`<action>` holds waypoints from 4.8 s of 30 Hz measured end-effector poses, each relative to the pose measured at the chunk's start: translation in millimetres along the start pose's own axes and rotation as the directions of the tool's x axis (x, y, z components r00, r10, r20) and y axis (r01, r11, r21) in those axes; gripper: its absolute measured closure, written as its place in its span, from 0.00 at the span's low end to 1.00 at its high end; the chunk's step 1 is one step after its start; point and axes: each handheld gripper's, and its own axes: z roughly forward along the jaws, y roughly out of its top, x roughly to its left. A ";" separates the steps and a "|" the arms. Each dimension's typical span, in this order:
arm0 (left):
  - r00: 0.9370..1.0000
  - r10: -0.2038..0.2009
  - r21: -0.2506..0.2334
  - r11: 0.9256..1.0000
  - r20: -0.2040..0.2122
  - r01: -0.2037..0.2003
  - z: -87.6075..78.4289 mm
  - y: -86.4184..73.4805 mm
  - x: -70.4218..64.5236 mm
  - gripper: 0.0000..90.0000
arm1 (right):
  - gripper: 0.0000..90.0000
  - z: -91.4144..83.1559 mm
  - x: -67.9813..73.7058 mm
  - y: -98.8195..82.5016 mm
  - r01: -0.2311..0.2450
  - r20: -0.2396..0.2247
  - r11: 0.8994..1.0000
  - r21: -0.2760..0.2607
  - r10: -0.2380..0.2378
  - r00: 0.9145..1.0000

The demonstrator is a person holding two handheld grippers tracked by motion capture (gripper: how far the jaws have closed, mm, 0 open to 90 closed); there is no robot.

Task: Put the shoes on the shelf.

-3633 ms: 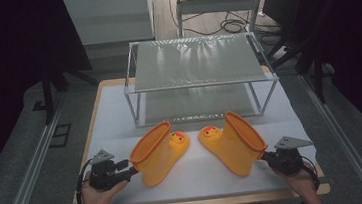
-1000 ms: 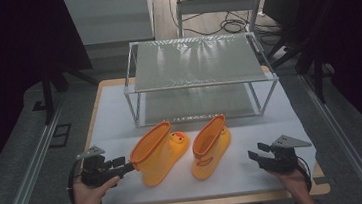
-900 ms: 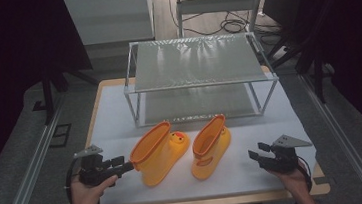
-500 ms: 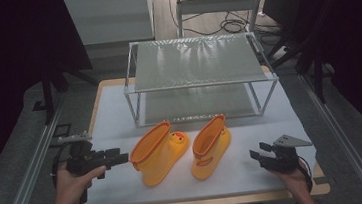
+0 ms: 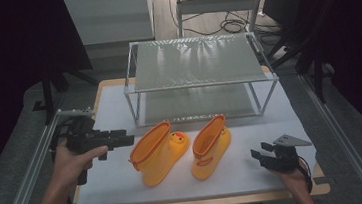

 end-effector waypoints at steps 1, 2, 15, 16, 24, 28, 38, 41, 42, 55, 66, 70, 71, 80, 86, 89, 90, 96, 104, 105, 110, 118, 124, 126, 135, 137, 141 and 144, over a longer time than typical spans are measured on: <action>1.000 0.000 0.000 1.000 0.000 0.000 0.0 0.0 0.0 0.51 | 0.49 -0.2 -1.0 -0.2 -0.003 0.006 1.000 -0.004 0.003 1.000; 1.000 0.011 0.007 1.000 0.003 -0.011 0.9 7.8 -4.2 0.51 | 0.49 -0.6 -1.7 -0.2 -0.012 0.008 1.000 -0.005 0.012 1.000; 0.999 0.032 0.083 0.996 0.025 -0.034 26.1 48.0 -25.9 0.51 | 0.49 2.1 -0.9 -0.3 -0.011 0.006 1.000 0.002 0.011 1.000; 0.999 0.030 0.086 0.996 0.029 -0.032 28.8 50.9 -27.7 0.51 | 0.49 2.3 -1.0 -0.4 -0.011 0.006 1.000 0.003 0.011 1.000; 0.998 0.045 0.132 0.990 0.037 -0.050 51.5 68.3 -42.6 0.52 | 0.49 2.2 -1.1 -0.6 -0.014 0.003 1.000 0.004 0.014 1.000; 0.998 0.056 0.164 0.985 0.032 -0.061 62.1 71.6 -47.5 0.52 | 0.49 2.8 -1.8 -1.0 -0.018 0.004 1.000 0.007 0.018 1.000; 0.997 0.069 0.241 0.968 0.031 -0.074 94.3 85.4 -59.0 0.52 | 0.49 4.7 -1.3 -1.8 -0.020 0.002 1.000 0.015 0.020 1.000; 0.997 0.073 0.257 0.963 0.036 -0.080 100.9 87.7 -62.0 0.53 | 0.49 5.2 -0.9 -1.9 -0.019 0.001 1.000 0.017 0.019 1.000; 0.997 0.074 0.261 0.962 0.034 -0.081 103.1 88.3 -62.7 0.53 | 0.49 5.4 -0.8 -1.9 -0.020 0.000 1.000 0.018 0.020 1.000; 0.995 0.089 0.313 0.945 0.036 -0.096 125.8 95.6 -72.1 0.53 | 0.49 6.6 -1.6 -2.7 -0.028 0.002 0.999 0.024 0.028 1.000; 0.997 0.080 0.372 0.925 0.022 -0.083 151.9 96.7 -70.2 0.53 | 0.49 6.3 -2.7 -2.9 -0.029 0.001 0.999 0.024 0.029 1.000; 0.997 0.083 0.392 0.917 -0.001 -0.076 161.2 97.4 -71.0 0.53 | 0.49 6.9 -3.2 -3.5 -0.029 -0.001 0.999 0.027 0.029 1.000; 0.997 0.083 0.396 0.915 -0.005 -0.075 163.3 97.5 -71.4 0.53 | 0.49 7.1 -2.9 -3.5 -0.030 0.000 0.999 0.026 0.030 1.000; 0.994 0.102 0.449 0.890 -0.036 -0.075 184.4 93.7 -76.8 0.54 | 0.49 5.8 -3.4 -3.2 -0.033 0.002 0.999 0.023 0.033 0.999; 0.992 0.112 0.480 0.874 -0.060 -0.070 193.5 92.7 -75.2 0.54 | 0.49 6.3 -2.8 -2.9 -0.028 0.001 0.999 0.025 0.028 1.000; 0.991 0.117 0.489 0.870 -0.069 -0.068 196.3 91.8 -74.6 0.55 | 0.49 6.4 -2.7 -2.8 -0.029 0.002 0.999 0.022 0.029 1.000; 0.991 0.117 0.491 0.868 -0.072 -0.067 197.7 91.1 -74.3 0.55 | 0.49 6.3 -2.8 -2.8 -0.030 0.002 0.999 0.022 0.030 1.000; 0.989 0.122 0.511 0.857 -0.084 -0.063 204.9 88.6 -73.3 0.66 | 0.49 7.1 -2.7 -3.0 -0.032 0.003 0.999 0.022 0.032 0.999; 0.986 0.151 0.523 0.847 -0.077 -0.089 210.7 85.5 -79.1 0.89 | 0.49 6.4 -3.4 -3.0 -0.039 0.008 0.999 0.020 0.039 0.999; 0.985 0.154 0.522 0.848 -0.079 -0.090 210.8 85.3 -79.2 0.93 | 0.49 6.1 -3.7 -2.9 -0.035 0.010 0.999 0.023 0.035 0.999; 0.984 0.152 0.498 0.863 -0.094 -0.086 208.9 86.6 -78.9 0.96 | 0.49 6.5 -4.2 -3.1 -0.037 0.016 0.999 0.027 0.037 0.999; 0.987 0.142 0.455 0.885 -0.075 -0.093 197.4 94.3 -79.2 0.96 | 0.50 4.7 -6.0 -2.8 -0.047 0.024 0.999 0.018 0.046 0.999; 0.986 0.157 0.425 0.897 -0.048 -0.122 177.5 93.1 -87.0 0.96 | 0.50 3.8 -6.8 -2.8 -0.055 0.027 0.998 0.012 0.054 0.998; 0.985 0.170 0.417 0.898 -0.038 -0.138 170.8 90.2 -89.5 0.96 | 0.50 3.5 -6.4 -2.7 -0.053 0.027 0.999 0.014 0.052 0.998; 0.976 0.210 0.426 0.890 -0.063 -0.164 148.5 68.0 -84.2 0.96 | 0.50 4.6 -6.2 -3.3 -0.049 0.028 0.999 0.016 0.048 0.998; 0.974 0.213 0.427 0.890 -0.079 -0.160 144.1 62.8 -79.8 0.96 | 0.50 4.7 -6.5 -3.5 -0.051 0.029 0.999 0.017 0.050 0.998; 0.971 0.217 0.428 0.890 -0.103 -0.154 133.3 53.2 -68.7 0.96 | 0.50 5.5 -5.7 -3.7 -0.051 0.027 0.998 0.020 0.051 0.998; 0.970 0.221 0.433 0.887 -0.099 -0.158 130.5 47.8 -66.7 0.95 | 0.50 6.4 -4.9 -3.9 -0.046 0.026 0.999 0.022 0.045 0.999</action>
